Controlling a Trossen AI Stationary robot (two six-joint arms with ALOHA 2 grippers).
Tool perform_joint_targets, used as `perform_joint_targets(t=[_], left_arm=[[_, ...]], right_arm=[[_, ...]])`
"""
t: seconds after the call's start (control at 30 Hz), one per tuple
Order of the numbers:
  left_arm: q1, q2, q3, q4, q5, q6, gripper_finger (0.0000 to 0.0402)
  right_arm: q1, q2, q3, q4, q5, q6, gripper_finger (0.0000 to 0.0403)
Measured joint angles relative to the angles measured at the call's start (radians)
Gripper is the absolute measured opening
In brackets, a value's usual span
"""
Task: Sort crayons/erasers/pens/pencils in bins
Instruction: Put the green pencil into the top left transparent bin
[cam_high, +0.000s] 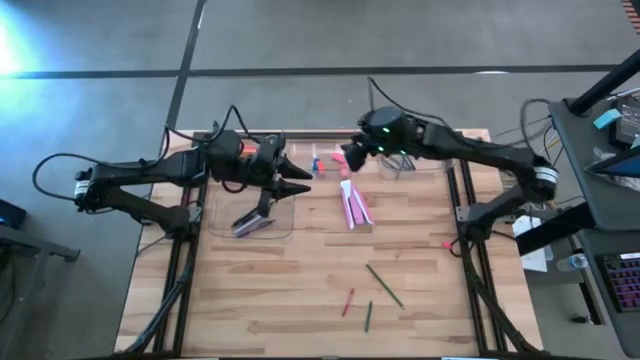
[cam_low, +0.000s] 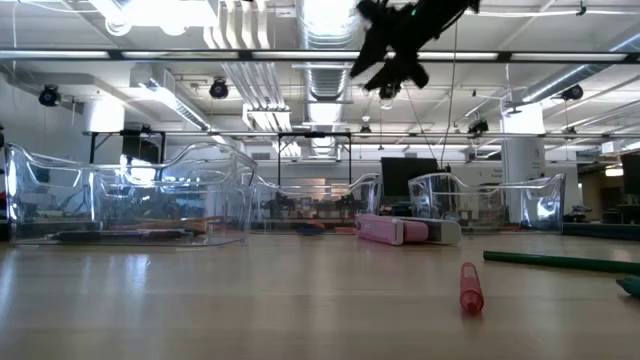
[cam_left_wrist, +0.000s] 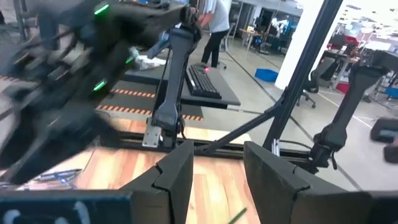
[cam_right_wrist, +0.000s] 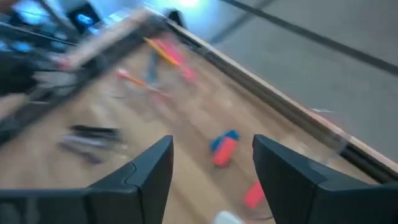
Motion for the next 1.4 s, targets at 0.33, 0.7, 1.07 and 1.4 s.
perform_joint_targets(t=[0.33, 0.7, 1.07, 1.4], left_arm=[[-0.007, 0.038, -0.034, -0.037, 0.043, 0.008, 0.0127], [-0.102, 0.234, -0.034, -0.016, 0.107, 0.007, 0.0127], [-0.175, 0.435, 0.006, 0.079, 0.108, 0.009, 0.0127], [-0.205, 0.622, 0.187, 0.077, 0.143, 0.125, 0.0127]], right_arm=[[0.280, -0.281, -0.247, -0.010, 0.124, 0.194, 0.0190], [0.790, -0.344, -0.513, 0.013, 0.503, 0.674, 0.0178], [1.090, -0.220, -0.530, -0.007, 0.628, 1.018, 0.0178], [1.119, -0.235, -0.303, -0.053, 0.826, 0.904, 0.0178]])
